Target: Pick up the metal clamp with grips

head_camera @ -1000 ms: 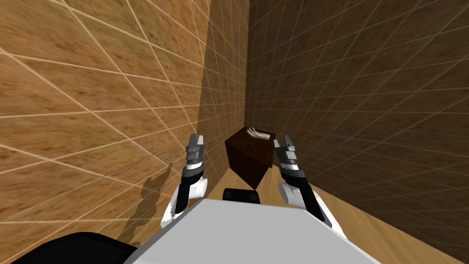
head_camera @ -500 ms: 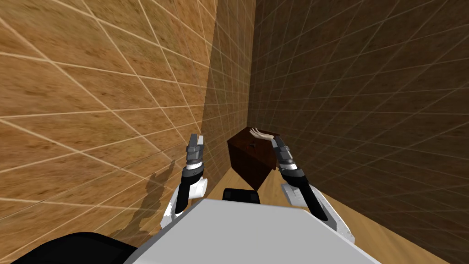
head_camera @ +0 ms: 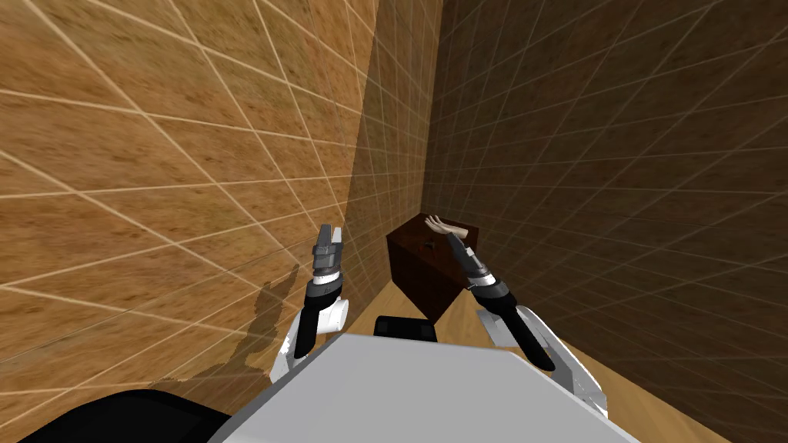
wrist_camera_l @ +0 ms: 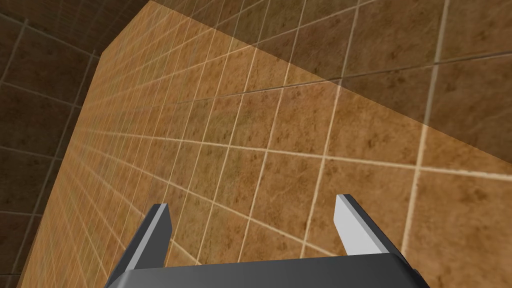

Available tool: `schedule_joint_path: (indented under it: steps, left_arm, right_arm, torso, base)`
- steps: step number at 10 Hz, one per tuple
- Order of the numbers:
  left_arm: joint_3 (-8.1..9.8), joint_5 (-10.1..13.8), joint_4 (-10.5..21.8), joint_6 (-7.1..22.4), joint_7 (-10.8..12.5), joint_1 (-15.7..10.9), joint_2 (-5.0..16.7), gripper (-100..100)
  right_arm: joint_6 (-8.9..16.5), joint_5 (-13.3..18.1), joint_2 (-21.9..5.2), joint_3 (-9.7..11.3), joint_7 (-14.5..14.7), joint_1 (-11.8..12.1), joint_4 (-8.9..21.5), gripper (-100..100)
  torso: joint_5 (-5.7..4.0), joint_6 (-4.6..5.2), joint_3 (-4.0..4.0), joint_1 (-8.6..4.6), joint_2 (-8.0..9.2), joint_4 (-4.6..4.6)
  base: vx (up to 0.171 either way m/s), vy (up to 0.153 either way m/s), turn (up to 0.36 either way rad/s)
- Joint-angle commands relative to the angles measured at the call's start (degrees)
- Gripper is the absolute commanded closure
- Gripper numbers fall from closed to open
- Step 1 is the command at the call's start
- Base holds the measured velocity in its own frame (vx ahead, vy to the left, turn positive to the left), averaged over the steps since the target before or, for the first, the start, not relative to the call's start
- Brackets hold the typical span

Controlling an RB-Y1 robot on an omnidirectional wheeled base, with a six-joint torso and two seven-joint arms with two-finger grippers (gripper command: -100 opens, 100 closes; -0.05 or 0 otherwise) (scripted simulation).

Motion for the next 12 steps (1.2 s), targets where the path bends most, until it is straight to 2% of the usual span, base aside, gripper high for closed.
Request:
schedule_joint_path:
  steps: [1, 2, 3, 4, 5, 6, 7, 8, 9, 10, 11, 12]
  left_arm:
    - [0.0, 0.0, 0.0, 0.0, 0.0, 0.0, 0.0, 0]
    - [0.0, 0.0, 0.0, 0.0, 0.0, 0.0, 0.0, 0]
    - [0.0, 0.0, 0.0, 0.0, 0.0, 0.0, 0.0, 0]
    - [0.0, 0.0, 0.0, 0.0, 0.0, 0.0, 0.0, 0]
    - [0.0, 0.0, 0.0, 0.0, 0.0, 0.01, 0.0, 0]
    - [0.0, 0.0, 0.0, 0.0, 0.0, 0.0, 0.0, 0]
    - [0.0, 0.0, 0.0, 0.0, 0.0, 0.01, 0.0, 0]
    - [0.01, 0.0, 0.0, 0.0, 0.0, 0.01, 0.0, 0]
    - [0.0, 0.0, 0.0, 0.0, 0.0, 0.0, 0.0, 0]
    - [0.0, 0.0, 0.0, 0.0, 0.0, 0.01, 0.0, 0]
    - [0.01, 0.0, 0.0, 0.0, 0.0, 0.01, 0.0, 0]
    - [0.0, 0.0, 0.0, 0.0, 0.0, 0.0, 0.0, 0]
  right_arm:
    - [-0.25, 1.41, -2.86, 0.31, 2.86, -0.35, 0.07, -100]
    - [-0.6, 3.83, -4.69, 1.1, 4.45, -1.0, -0.02, -100]
    - [-0.6, 4.39, -6.46, 1.1, 6.05, -1.0, -0.02, -100]
    - [-0.6, 4.39, -6.82, 1.1, 6.78, -1.0, -0.02, -100]
    - [-0.96, 7.08, -9.22, 1.95, 8.9, -1.72, -0.1, -100]
    - [-0.96, 7.62, -10.83, 1.95, 10.46, -1.72, -0.1, -100]
    - [-0.96, 7.62, -10.97, 1.95, 10.8, -1.72, -0.1, -100]
    - [-1.32, 10.33, -13.48, 2.87, 13.13, -2.48, -0.19, -100]
    - [-1.32, 11.05, -15.08, 2.87, 14.6, -2.48, -0.19, -100]
    - [-1.32, 11.05, -15.3, 2.87, 15.01, -2.48, -0.19, -100]
    - [-1.69, 13.74, -17.68, 3.86, 17.4, -3.26, -0.27, -100]
    - [-1.69, 14.67, -19.38, 3.86, 18.82, -3.26, -0.27, -100]
  torso:
    - [0.0, 0.0, 0.0, 0.0, 0.0, 0.0]
    - [0.0, 0.02, 0.0, -0.01, 0.0, 0.0]
    - [0.0, -0.01, -0.01, -0.01, -0.01, 0.0]
    - [-0.01, 0.03, 0.0, -0.02, 0.0, 0.0]
    - [-0.01, 0.04, 0.01, -0.03, 0.01, 0.0]
    - [0.0, -0.01, 0.0, 0.0, 0.0, 0.0]
    - [0.0, 0.03, -0.01, -0.02, -0.01, 0.0]
    - [-0.01, 0.05, 0.0, -0.03, 0.01, 0.0]
    - [0.0, -0.01, -0.01, 0.0, -0.01, 0.0]
    - [-0.01, 0.03, -0.01, -0.02, -0.01, -0.01]
    - [-0.01, 0.05, 0.0, -0.03, 0.01, 0.0]
    - [0.0, 0.0, -0.01, -0.01, -0.01, 0.0]
  base:
    - [0.005, 0.006, 0.104]
    - [0.006, 0.007, 0.19]
    - [0.006, 0.003, 0.102]
    - [0.003, 0.001, -0.012]
    - [0.006, 0.009, 0.224]
    - [0.007, 0.001, 0.108]
    - [0.004, -0.001, -0.03]
    - [0.007, 0.008, 0.195]
    - [0.009, 0.001, 0.13]
    - [0.005, -0.002, -0.014]
    - [0.006, 0.006, 0.192]
    - [0.008, 0.0, 0.136]
